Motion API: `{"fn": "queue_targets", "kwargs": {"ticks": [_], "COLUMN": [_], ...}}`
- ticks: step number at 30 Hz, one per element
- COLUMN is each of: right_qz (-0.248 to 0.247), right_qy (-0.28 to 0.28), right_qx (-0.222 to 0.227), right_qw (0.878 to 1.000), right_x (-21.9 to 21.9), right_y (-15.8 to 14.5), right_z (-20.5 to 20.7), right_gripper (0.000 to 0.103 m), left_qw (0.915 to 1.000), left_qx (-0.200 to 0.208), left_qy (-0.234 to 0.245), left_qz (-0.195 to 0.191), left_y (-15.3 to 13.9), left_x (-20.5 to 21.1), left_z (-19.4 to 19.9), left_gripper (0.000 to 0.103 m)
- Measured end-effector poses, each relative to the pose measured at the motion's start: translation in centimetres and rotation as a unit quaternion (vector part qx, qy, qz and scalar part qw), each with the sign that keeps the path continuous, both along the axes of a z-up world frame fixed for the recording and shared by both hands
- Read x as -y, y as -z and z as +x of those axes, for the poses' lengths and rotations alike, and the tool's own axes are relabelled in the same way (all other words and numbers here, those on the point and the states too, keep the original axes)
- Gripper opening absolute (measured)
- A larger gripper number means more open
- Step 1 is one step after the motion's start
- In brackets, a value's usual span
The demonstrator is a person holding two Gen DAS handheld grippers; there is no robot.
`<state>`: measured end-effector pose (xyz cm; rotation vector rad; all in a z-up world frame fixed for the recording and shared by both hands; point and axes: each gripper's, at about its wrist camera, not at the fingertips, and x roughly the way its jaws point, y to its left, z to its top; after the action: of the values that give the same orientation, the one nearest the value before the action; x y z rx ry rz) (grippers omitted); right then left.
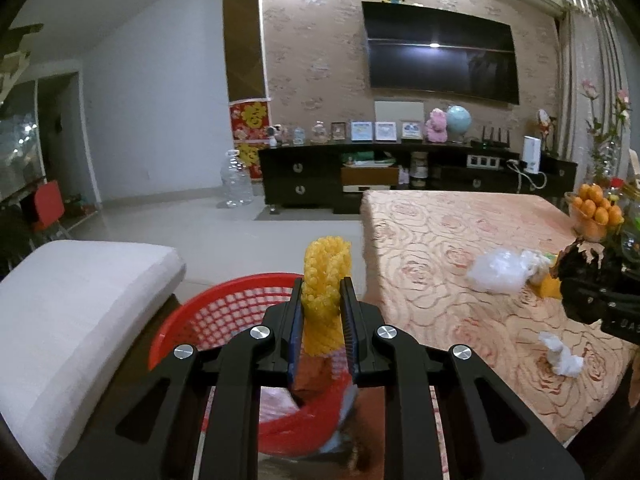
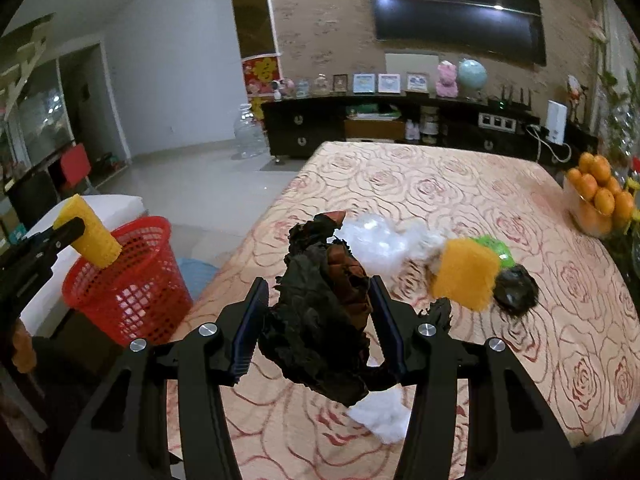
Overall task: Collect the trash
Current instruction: 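Carry both items to the red wastebasket and open the left gripper to drop the net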
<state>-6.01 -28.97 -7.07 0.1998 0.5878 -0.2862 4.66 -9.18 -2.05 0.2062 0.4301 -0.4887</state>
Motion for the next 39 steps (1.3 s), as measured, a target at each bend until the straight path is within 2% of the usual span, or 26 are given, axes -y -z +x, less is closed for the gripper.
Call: {"fn": "queue_targets", "kwargs": {"ticks": [9, 13, 19, 27, 32, 35, 37, 39], "right_qz": [-0.004, -0.003, 0.008, 0.021, 0.026, 0.026, 0.031, 0.036], "right_qy": [-0.041, -0.064, -0.09, -0.11, -0.121, -0.126, -0.129, -0.132], "right_qx": [0.015, 0.015, 0.002, -0.012, -0.018, -0.023, -0.027, -0.031], "right_qw": [0.999, 0.998, 0.996, 0.994, 0.992, 0.991, 0.991, 0.99], "right_x": [-3.8, -5.8, -8.2, -10.9, -12.3, -12.8, -13.0, -13.3], "right_y": [-2.6, -3.2, -2.9, -2.4, -2.0, -1.8, -1.5, -1.3], "right_z": [3.9, 6.0, 9.4, 12.6, 13.8, 14.4, 14.8, 15.1], "right_gripper": [0.05, 0.05, 0.05, 0.05, 0.05, 0.05, 0.05, 0.05], "left_qw": [0.9986, 0.9967, 0.9918, 0.9879, 0.9824, 0.9804, 0.9807, 0.9806], "left_qx": [-0.014, -0.049, -0.091, -0.122, -0.146, -0.155, -0.152, -0.151], "left_qy": [-0.05, -0.063, -0.081, -0.096, -0.114, -0.119, -0.12, -0.123], "left_qz": [0.003, -0.017, -0.038, -0.008, -0.02, -0.024, -0.025, -0.026], "left_y": [0.0, 0.6, 1.2, 2.7, 3.3, 3.6, 3.5, 3.5], "left_x": [-3.4, -4.7, -6.1, -5.3, -6.3, -6.9, -7.1, -7.4], "left_z": [4.0, 5.5, 7.5, 9.7, 10.5, 10.8, 10.6, 10.6], "left_gripper": [0.017, 0.017, 0.017, 0.017, 0.018, 0.029, 0.044, 0.052]}}
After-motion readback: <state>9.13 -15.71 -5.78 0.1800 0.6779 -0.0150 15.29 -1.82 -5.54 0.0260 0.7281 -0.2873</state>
